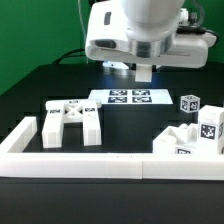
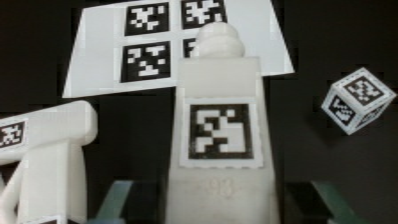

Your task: Assemble chair

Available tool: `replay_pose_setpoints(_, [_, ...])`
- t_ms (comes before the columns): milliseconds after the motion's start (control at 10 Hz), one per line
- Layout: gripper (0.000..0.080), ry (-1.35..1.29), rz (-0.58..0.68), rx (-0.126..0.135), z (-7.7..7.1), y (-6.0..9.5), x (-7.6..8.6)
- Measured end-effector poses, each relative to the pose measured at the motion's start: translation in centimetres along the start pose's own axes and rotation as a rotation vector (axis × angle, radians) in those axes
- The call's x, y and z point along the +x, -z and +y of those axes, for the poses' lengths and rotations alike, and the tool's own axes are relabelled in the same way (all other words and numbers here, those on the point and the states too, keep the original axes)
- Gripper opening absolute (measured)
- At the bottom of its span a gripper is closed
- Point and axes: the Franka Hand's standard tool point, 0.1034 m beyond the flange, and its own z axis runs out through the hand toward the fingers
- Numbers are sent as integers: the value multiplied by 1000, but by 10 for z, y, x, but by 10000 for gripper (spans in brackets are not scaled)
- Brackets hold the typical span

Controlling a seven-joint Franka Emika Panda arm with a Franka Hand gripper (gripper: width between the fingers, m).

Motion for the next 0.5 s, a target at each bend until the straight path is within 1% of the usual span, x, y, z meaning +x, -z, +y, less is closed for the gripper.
replay_pose_setpoints(100, [291, 2, 5, 0, -1, 8, 0])
replay_pose_setpoints(200, [291, 6, 34, 1, -2, 20, 2])
replay_pose_setpoints(300, [291, 6, 108, 5, -6, 37, 7])
replay_pose_setpoints(400, [291, 13, 183, 10, -9, 51, 6])
replay_pose_setpoints(500, [291, 16, 255, 17, -10, 52, 11])
